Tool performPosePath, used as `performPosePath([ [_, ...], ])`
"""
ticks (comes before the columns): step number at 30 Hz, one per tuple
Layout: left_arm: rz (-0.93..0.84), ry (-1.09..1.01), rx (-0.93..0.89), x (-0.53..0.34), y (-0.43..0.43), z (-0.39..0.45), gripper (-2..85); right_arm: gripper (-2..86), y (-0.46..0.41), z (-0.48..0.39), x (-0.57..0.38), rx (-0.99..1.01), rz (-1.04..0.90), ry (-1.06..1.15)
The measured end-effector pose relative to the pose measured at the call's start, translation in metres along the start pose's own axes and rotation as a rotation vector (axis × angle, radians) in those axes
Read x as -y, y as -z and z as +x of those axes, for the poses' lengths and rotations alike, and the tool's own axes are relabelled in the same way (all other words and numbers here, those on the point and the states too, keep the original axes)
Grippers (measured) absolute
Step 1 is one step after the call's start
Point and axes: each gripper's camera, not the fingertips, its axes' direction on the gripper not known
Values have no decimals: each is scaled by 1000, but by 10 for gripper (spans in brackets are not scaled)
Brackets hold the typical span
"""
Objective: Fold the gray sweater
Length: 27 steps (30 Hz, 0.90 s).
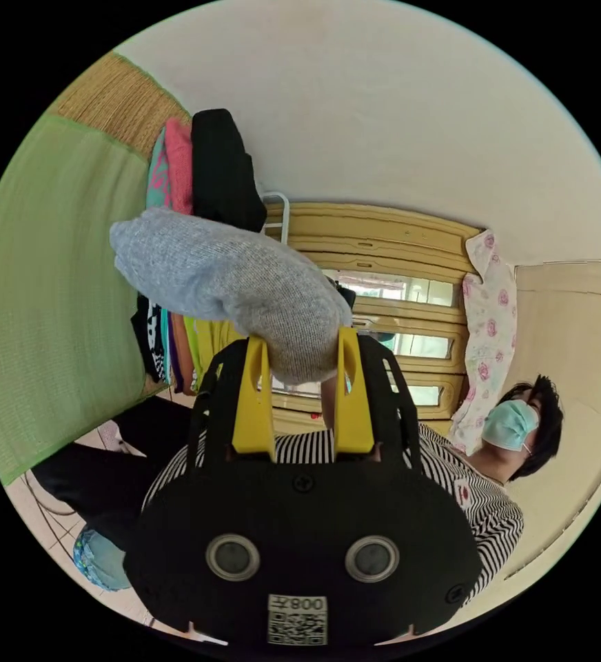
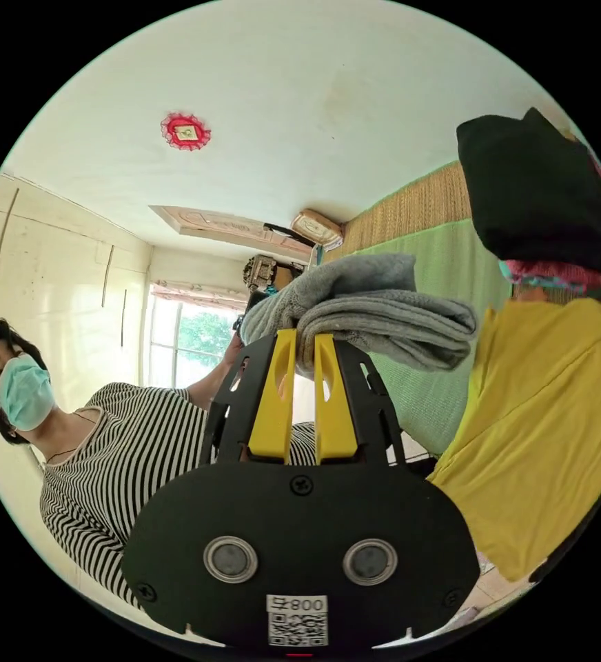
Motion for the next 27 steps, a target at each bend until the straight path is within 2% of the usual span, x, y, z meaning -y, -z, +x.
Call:
performPosePath([
  [7, 110, -299, 52, 119, -71, 127, 144, 19, 155, -102, 116, -134, 90, 265],
  [12, 179, -364, 87, 187, -133, 158, 145, 28, 243, -129, 174, -250, 121, 269],
  [17, 169, -145, 171, 242, -224, 99, 146, 43, 295, -75, 204, -355, 44, 58],
  [19, 125, 19, 246, 254, -256, 62, 146, 52, 310, -22, 208, -395, -11, -141],
  [20, 105, 139, 248, 257, -275, 39, 145, 54, 313, -9, 208, -402, -33, -200],
  [22, 125, 187, 155, 259, -296, 23, 143, 57, 327, 23, 204, -428, -99, -360],
  [25, 122, 125, 139, 272, -322, 39, 141, 54, 376, 4, 208, -335, -13, -290],
  [27, 112, 99, 160, 284, -333, 54, 141, 37, 411, -20, 212, -363, 56, -239],
])
